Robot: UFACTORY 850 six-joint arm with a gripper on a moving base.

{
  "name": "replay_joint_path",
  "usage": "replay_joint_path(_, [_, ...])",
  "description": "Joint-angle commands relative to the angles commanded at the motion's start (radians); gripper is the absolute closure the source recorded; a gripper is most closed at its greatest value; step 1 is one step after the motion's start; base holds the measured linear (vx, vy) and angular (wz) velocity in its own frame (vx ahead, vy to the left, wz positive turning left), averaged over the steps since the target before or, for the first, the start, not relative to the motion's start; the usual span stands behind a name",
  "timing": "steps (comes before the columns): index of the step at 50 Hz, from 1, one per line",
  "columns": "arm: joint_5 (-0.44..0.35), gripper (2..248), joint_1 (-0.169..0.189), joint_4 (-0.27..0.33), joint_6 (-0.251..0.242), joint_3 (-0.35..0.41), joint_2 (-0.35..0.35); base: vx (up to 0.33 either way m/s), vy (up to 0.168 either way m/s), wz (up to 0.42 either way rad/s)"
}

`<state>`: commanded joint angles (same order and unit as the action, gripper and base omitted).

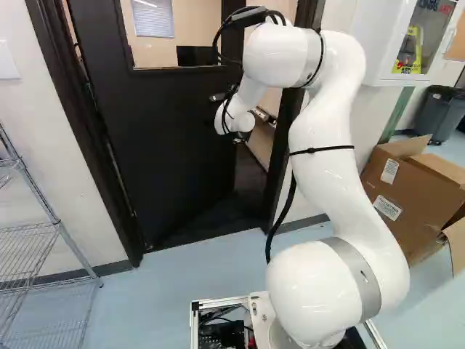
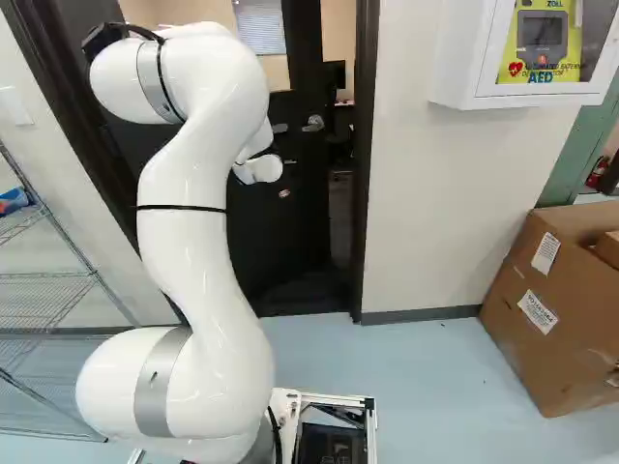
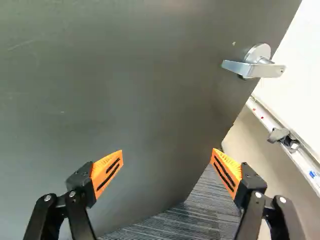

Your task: Open the door and move inside

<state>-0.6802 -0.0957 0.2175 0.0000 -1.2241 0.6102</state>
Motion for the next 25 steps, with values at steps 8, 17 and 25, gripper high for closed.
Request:
replay_joint_path(8, [0.0, 3, 0.003, 0.0, 0.0, 0.051, -0.039, 0.0, 0.0, 0.0])
replay_joint_path(17, [0.0, 3, 0.006, -0.005, 0.0, 0.108, -0.082, 0.0, 0.0, 0.0])
replay_joint_path(25, [0.0, 3, 0.009, -0.019, 0.0, 0.157, -0.119, 0.0, 0.0, 0.0])
